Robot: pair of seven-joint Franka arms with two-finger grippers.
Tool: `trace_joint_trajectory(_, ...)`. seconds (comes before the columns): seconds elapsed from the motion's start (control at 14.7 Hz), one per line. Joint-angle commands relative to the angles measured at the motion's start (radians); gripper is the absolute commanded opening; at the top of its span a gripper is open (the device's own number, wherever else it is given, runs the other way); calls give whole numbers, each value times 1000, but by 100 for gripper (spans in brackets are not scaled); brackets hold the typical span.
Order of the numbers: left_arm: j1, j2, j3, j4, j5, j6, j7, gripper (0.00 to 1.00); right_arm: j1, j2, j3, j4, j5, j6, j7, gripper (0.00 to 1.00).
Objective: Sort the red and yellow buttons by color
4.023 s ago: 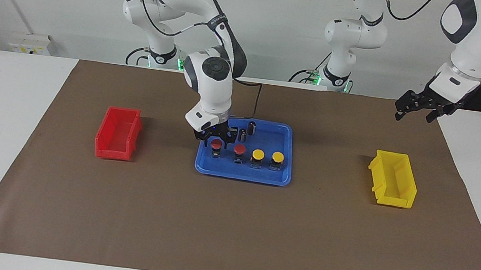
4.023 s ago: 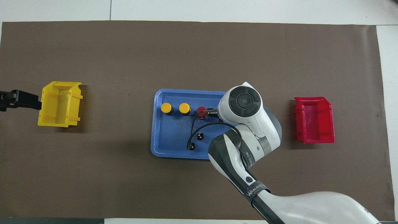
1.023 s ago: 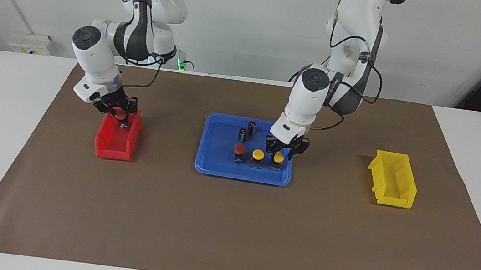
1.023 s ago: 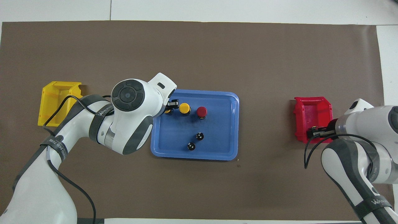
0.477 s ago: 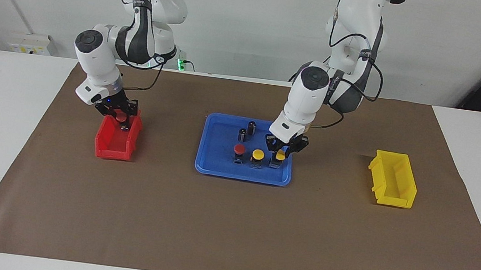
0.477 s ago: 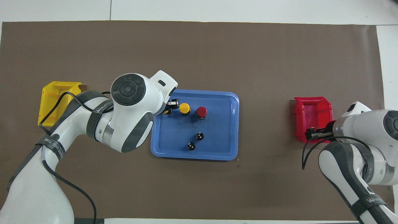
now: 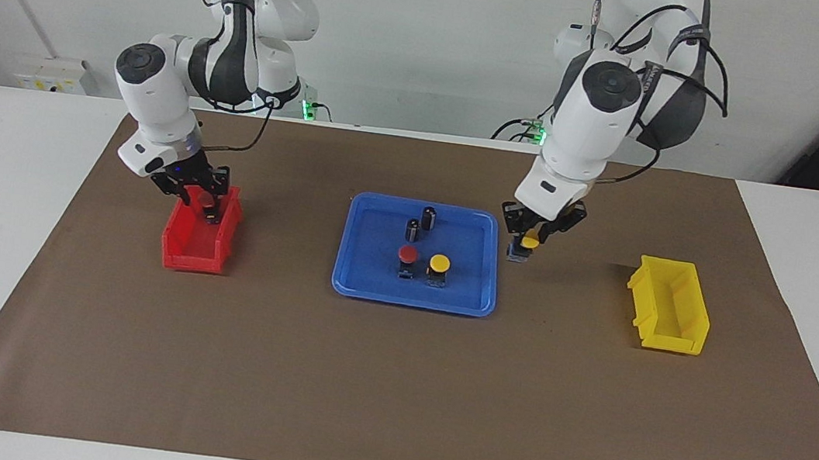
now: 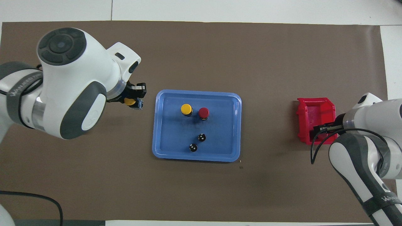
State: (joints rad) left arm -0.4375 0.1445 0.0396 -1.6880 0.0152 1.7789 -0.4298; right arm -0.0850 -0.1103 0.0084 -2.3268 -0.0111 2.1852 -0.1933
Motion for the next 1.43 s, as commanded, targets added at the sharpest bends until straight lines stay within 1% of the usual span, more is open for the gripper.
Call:
trace_joint_trajectory(0.0, 133, -2, 0, 2, 11, -32, 149, 2, 13, 40, 13, 174, 13, -138, 18, 64)
trace_joint_trajectory(0.07, 176, -2, 0, -5, 14, -21, 157, 2, 40, 61, 13, 252, 13, -200, 46, 66)
trace_joint_trajectory(0.14, 231, 0, 0, -9, 17, -18, 204, 2, 81, 108, 13, 373, 26, -288, 102, 71)
trace_joint_trajectory(0.2, 291, 0, 0, -10, 16, -15, 306, 2, 123, 150, 15, 474, 55, -347, 177, 76)
trace_joint_trajectory(0.27, 351, 1, 0, -21, 16, 8, 383, 2, 176, 185, 15, 573, 68, -387, 277, 87)
trace_joint_trajectory(0.34, 388, -6, 0, -65, 16, 63, 408, 2, 226, 211, 15, 634, 69, -396, 361, 97)
trace_joint_trajectory(0.48, 430, -40, 0, -166, 16, 164, 419, 2, 328, 257, 16, 714, 66, -387, 515, 99)
trace_joint_trajectory(0.55, 444, -51, 0, -198, 16, 195, 421, 2, 380, 294, 18, 751, 62, -386, 572, 99)
trace_joint_trajectory(0.61, 448, -57, 0, -223, 16, 215, 421, 2, 433, 331, 18, 774, 54, -369, 618, 99)
trace_joint_trajectory(0.68, 450, -57, 0, -231, 16, 226, 421, 2, 491, 363, 18, 773, 50, -311, 680, 99)
trace_joint_trajectory(0.75, 450, -56, 0, -233, 16, 227, 421, 2, 531, 377, 16, 750, 45, -257, 728, 99)
trace_joint_trajectory(0.82, 451, -54, 2, -240, 16, 229, 424, 2, 559, 389, 16, 739, 28, -230, 757, 99)
trace_joint_trajectory(0.89, 456, -57, 2, -261, 16, 243, 422, 2, 598, 417, 18, 748, 2, -219, 799, 99)
trace_joint_trajectory(0.95, 465, -62, 0, -294, 16, 278, 419, 2, 629, 446, 16, 745, -19, -172, 852, 99)
trace_joint_trajectory(1.09, 471, -86, 0, -366, 17, 356, 419, 2, 637, 490, 18, 736, -33, -115, 871, 99)
trace_joint_trajectory(1.23, 480, -89, 0, -394, 17, 382, 421, 2, 660, 523, 16, 736, -38, -97, 877, 99)
trace_joint_trajectory(1.3, 480, -88, 0, -407, 17, 390, 422, 2, 663, 535, 16, 730, -49, -85, 877, 97)
trace_joint_trajectory(1.36, 482, -88, 0, -426, 17, 414, 422, 2, 660, 534, 18, 697, -55, -50, 877, 92)
